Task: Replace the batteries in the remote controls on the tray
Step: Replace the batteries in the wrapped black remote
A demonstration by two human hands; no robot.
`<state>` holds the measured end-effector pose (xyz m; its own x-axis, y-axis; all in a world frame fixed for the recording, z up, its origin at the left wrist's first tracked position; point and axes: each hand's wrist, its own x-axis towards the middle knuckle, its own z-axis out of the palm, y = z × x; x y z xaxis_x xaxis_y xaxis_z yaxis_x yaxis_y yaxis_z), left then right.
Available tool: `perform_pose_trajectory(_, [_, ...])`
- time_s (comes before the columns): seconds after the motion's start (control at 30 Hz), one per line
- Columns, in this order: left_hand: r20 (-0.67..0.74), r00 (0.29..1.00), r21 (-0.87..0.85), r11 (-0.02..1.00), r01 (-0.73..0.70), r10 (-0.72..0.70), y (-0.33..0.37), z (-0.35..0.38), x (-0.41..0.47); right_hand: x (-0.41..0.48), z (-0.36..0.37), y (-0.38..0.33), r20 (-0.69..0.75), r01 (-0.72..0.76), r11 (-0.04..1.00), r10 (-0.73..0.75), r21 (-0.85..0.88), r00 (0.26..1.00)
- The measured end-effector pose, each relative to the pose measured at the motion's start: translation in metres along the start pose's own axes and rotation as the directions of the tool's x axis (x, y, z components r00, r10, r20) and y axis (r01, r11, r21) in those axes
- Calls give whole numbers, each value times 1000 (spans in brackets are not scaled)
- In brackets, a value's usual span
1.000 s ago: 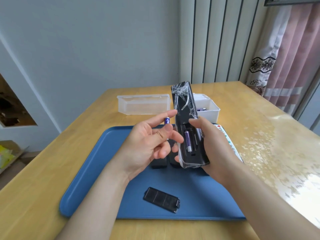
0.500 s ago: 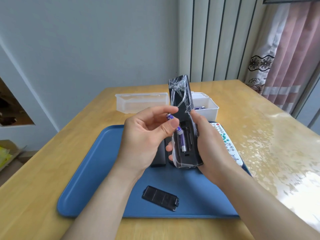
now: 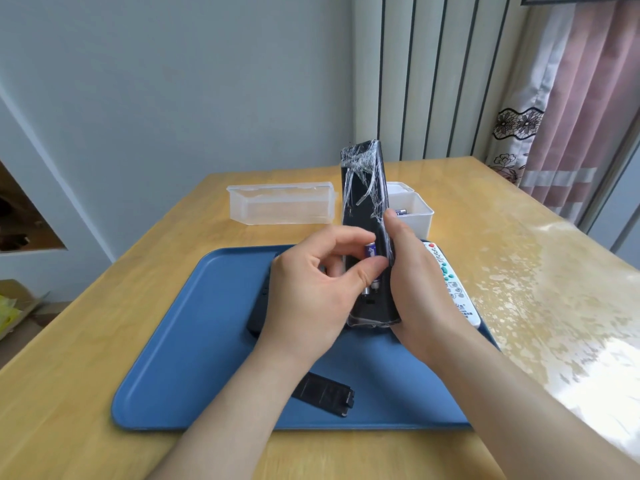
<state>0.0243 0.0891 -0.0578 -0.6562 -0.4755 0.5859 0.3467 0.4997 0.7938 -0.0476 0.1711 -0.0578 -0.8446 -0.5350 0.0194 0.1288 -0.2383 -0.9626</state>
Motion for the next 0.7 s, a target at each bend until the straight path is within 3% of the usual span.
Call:
perform_pose_trajectory(0.1, [-9,988,210,966,-147,153,-3,-1,1,2,-1,-2,-33,19,1000,-19,-7,999])
perform_pose_trajectory(0.33, [57,931,423,836,-349,360,-11,-2,1,2,-2,-6,-38,35,999,-36,-14,999])
perform_pose_trajectory(0.43, [142,893,588,690,-423,427,-8,1,-1,4,-5,-9,-50,10,999,-9,30,999])
perform_pose_trajectory(0.5, [218,894,663,612,-430,392,-6,3,-3,6,-9,-11,-64,-17,998,21,64,998])
perform_pose_trajectory(0.57, [271,925,601,704,-380,268,-6,1,0,8,-12,-14,-24,-63,994,65,84,998])
perform_pose_trajectory(0.63, [311,949,370,914,-167,48,-4,-8,5,7,-17,-16,54,-115,989,110,92,992])
perform_pose_trajectory(0.7, [354,928,198,979,45,-114,4,-26,12,6,-21,-21,148,-135,985,119,104,982])
